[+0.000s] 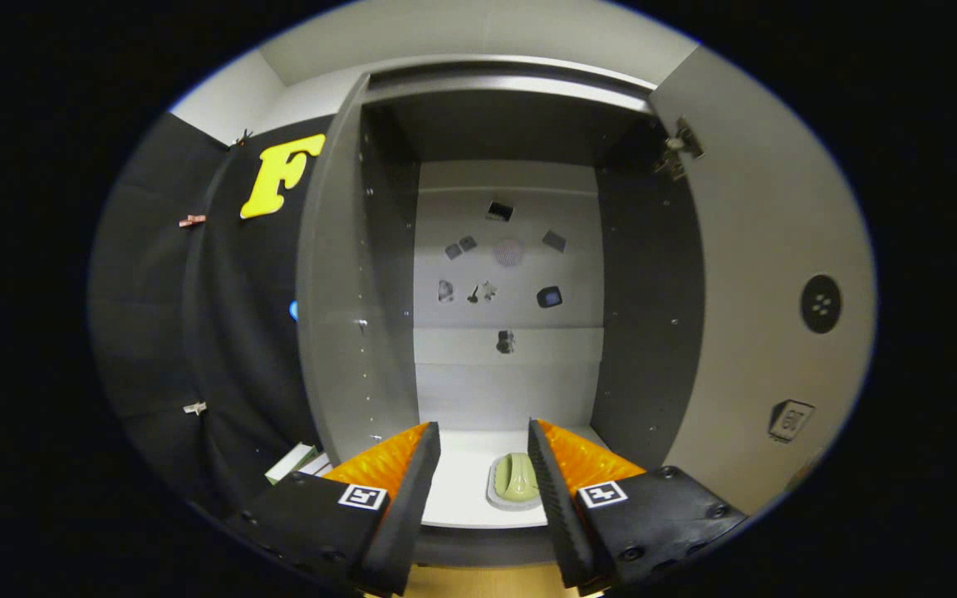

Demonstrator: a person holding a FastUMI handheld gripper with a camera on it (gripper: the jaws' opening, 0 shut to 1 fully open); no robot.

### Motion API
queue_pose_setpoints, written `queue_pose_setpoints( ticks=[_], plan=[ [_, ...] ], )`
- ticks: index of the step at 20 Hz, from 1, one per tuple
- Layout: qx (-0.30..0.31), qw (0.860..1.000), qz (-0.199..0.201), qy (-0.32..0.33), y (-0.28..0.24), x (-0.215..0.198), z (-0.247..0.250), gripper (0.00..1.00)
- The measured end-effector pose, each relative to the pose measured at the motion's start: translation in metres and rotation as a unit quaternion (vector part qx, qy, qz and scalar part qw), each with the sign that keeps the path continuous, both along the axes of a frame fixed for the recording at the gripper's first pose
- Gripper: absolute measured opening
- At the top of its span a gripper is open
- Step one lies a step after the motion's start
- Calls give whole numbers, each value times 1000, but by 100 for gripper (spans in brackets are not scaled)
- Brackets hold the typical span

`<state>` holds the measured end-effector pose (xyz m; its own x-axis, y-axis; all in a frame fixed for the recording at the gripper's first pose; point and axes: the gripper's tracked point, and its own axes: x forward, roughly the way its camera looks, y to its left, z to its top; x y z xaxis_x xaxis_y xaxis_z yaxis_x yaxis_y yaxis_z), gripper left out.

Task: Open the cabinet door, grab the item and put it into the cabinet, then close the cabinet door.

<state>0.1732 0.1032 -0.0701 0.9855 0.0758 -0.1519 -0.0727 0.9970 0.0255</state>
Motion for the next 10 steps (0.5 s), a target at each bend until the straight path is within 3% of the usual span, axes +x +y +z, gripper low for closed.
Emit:
queue_pose_setpoints(
  ticks=[2,5,10],
  plan=[
    [1,1000,-5,-10,-3,-27,11,73],
    [-14,1000,-4,-15,-8,-68,24,99],
    [7,1000,8,-19,-19,-137,46,97]
  ],
)
